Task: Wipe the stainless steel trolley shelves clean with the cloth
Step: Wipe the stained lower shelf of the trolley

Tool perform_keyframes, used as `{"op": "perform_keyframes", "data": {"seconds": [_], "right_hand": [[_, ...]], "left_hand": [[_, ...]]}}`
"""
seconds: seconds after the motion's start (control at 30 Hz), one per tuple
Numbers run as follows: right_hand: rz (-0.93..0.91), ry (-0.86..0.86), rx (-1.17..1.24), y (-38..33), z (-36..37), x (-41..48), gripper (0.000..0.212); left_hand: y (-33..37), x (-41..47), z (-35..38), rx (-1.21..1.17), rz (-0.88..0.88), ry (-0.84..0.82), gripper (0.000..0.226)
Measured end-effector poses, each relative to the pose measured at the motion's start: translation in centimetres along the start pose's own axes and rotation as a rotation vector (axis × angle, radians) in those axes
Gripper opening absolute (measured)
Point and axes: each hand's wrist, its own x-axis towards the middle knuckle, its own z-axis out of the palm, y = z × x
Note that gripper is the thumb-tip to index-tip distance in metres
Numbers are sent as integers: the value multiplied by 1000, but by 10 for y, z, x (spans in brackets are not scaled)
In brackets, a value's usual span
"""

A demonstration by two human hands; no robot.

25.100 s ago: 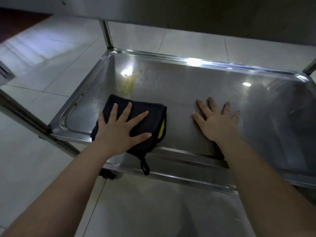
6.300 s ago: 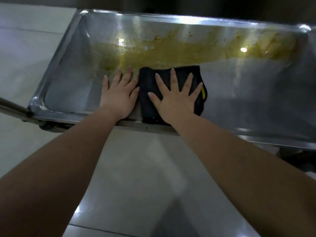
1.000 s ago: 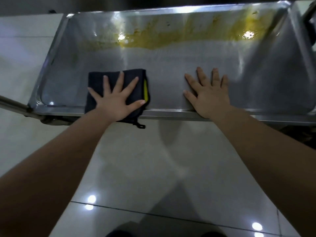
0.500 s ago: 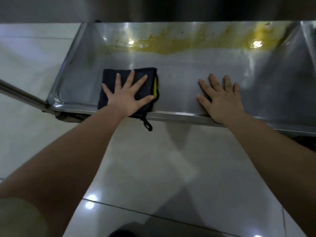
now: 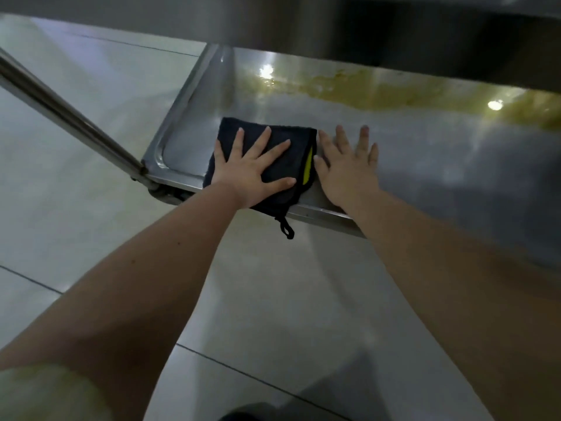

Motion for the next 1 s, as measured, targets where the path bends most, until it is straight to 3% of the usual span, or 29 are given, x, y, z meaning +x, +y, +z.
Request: {"op": "perform_keyframes", "data": {"seconds": [0.23,0.37,0.5,0.6,1.0], "right_hand": [[71,70,-85,-30,18,12,61],[116,70,-139,-40,15,16,60],[-41,119,-141,-67,13,31,58],[-28,55,-118,-80,22,35,56],[-34,88,-93,-75,31,30,55]], "left_hand": [[-99,-14,-11,2,-124,-39,77],[-86,-17,-7,40,-123,-13,81],[-64,-19,0,12,-134,32,79],[-58,-24,6,-1,-144,57,76],[-103,13,3,-47,-103,97,81]]}}
